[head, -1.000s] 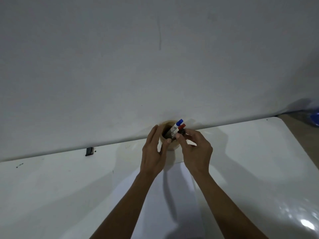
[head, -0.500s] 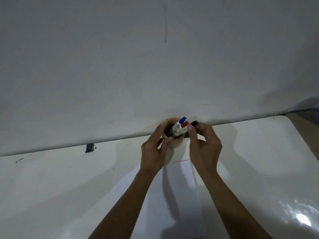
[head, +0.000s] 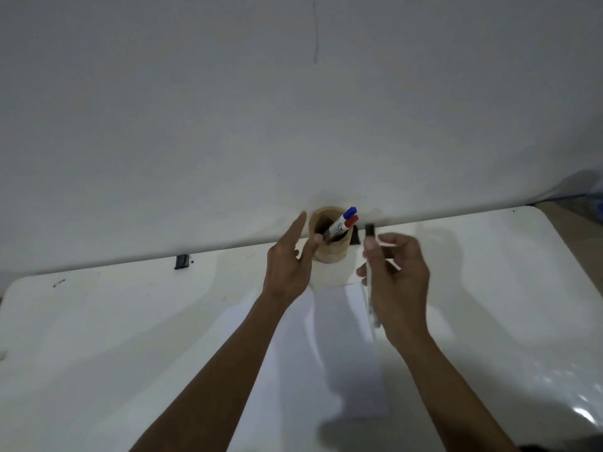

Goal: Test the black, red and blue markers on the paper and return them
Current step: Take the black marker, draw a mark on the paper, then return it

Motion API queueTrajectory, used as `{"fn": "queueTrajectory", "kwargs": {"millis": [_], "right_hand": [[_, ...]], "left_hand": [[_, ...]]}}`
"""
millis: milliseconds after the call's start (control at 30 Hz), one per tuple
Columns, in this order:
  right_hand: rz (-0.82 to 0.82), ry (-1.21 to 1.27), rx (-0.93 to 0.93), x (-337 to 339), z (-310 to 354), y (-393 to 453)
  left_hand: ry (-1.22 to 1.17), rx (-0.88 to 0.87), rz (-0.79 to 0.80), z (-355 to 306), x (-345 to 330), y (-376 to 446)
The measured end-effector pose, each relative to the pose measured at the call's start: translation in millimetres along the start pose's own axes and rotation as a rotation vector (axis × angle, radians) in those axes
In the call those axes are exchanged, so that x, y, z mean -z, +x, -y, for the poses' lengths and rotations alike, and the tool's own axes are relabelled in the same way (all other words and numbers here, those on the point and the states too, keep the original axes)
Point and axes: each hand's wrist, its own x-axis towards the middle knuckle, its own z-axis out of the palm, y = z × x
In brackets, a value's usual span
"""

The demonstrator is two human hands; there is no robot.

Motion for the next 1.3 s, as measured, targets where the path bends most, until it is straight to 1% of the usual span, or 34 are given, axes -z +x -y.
{"fn": "queueTrajectory", "kwargs": {"millis": [100, 133, 200, 267, 333, 400, 500, 600, 633, 700, 800, 867, 933, 1000, 1133, 1233, 1300], "right_hand": [[0.164, -0.118, -0.11, -6, -20, -25], [0.227, -0.146, -0.139, -9, -22, -35], [0.339, -0.177, -0.176, -16, -21, -55], [0.414, -0.221, -0.165, -26, -17, -73], [0.501, -0.281, -0.112, -37, -12, -91], [0.574, -0.326, -0.066, -48, -6, -109], [0.636, -0.371, -0.025, -58, -1, -132], [0.66, -0.49, 0.003, -58, -4, -149], [0.665, -0.483, -0.012, -57, -5, -154], [0.653, -0.318, -0.088, -54, -7, -164], [0.502, 0.033, -0.206, -56, -7, -181], [0.396, 0.24, -0.32, -65, -7, -195], [0.347, 0.349, -0.406, -76, -9, -211], [0.358, 0.311, -0.426, -89, -13, -224], [0.385, 0.199, -0.388, -102, -21, -229], [0.444, 0.165, -0.345, -104, -23, -217], [0.446, 0.186, -0.337, -107, -24, -201]], "left_hand": [[-0.031, 0.037, -0.059, -4, 31, -20], [-0.05, 0.033, -0.054, -5, 43, -30], [-0.062, 0.028, 0.011, -3, 70, -52], [-0.023, 0.031, 0.104, 1, 95, -75], [-0.012, 0.06, 0.163, 9, 118, -96], [-0.051, 0.092, 0.168, 16, 138, -116], [-0.169, 0.144, 0.122, 28, 164, -145], [-0.309, 0.203, 0.046, 47, 185, -172], [-0.345, 0.218, 0.025, 54, 192, -180], [-0.37, 0.235, 0.017, 65, 202, -194], [-0.285, 0.199, 0.06, 71, 210, -210], [-0.202, 0.157, 0.093, 72, 212, -216], [-0.163, 0.137, 0.117, 71, 213, -219], [-0.136, 0.136, 0.144, 72, 213, -219], [-0.082, 0.166, 0.178, 75, 215, -217], [-0.13, 0.215, 0.201, 75, 216, -211], [-0.161, 0.251, 0.191, 76, 218, -203]]}}
